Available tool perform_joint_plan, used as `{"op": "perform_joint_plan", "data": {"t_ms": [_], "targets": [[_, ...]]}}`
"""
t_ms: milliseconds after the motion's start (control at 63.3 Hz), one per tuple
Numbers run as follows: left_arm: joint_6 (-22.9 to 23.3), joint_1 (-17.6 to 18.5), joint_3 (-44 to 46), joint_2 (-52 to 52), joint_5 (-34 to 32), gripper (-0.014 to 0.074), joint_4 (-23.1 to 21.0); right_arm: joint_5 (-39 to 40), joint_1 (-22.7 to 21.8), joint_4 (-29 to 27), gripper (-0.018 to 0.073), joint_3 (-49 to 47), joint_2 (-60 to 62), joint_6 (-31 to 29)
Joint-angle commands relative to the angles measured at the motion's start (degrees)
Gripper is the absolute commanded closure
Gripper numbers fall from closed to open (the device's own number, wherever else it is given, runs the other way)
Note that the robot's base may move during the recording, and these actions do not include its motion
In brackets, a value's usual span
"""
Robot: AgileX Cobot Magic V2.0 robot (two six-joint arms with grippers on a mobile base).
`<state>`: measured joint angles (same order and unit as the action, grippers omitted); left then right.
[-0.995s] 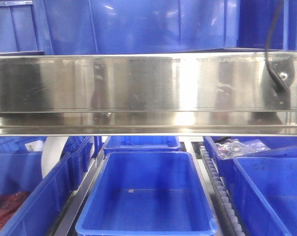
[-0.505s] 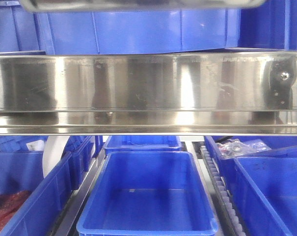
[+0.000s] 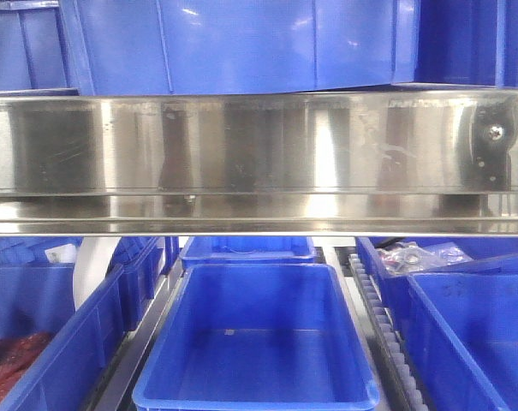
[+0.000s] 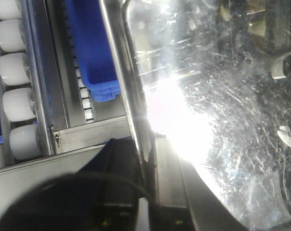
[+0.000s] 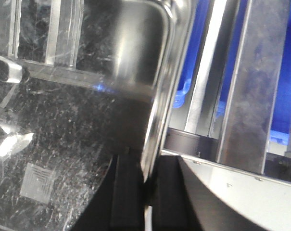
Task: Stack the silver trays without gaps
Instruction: 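Lift the held silver tray off the shelf with both grippers, then hold the tray in both grippers while driving to the other shelf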
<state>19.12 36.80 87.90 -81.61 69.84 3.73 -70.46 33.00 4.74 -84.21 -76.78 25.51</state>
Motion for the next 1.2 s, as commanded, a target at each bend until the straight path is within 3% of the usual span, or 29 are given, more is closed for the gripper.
{"op": "perform_joint_plan", "data": {"t_ms": [0, 1184], "targets": [[-1.34, 0.26, 1.22, 1.71, 4.98, 0.0638, 2.62, 1.56, -0.34, 3.54, 0.0502, -1.66, 2.27, -1.8], [-1.34, 0.26, 1.22, 1.6, 4.98, 0.0638, 2.63, 1.56, -0.34, 3.54, 0.0502, -1.66, 2.27, -1.8]]}}
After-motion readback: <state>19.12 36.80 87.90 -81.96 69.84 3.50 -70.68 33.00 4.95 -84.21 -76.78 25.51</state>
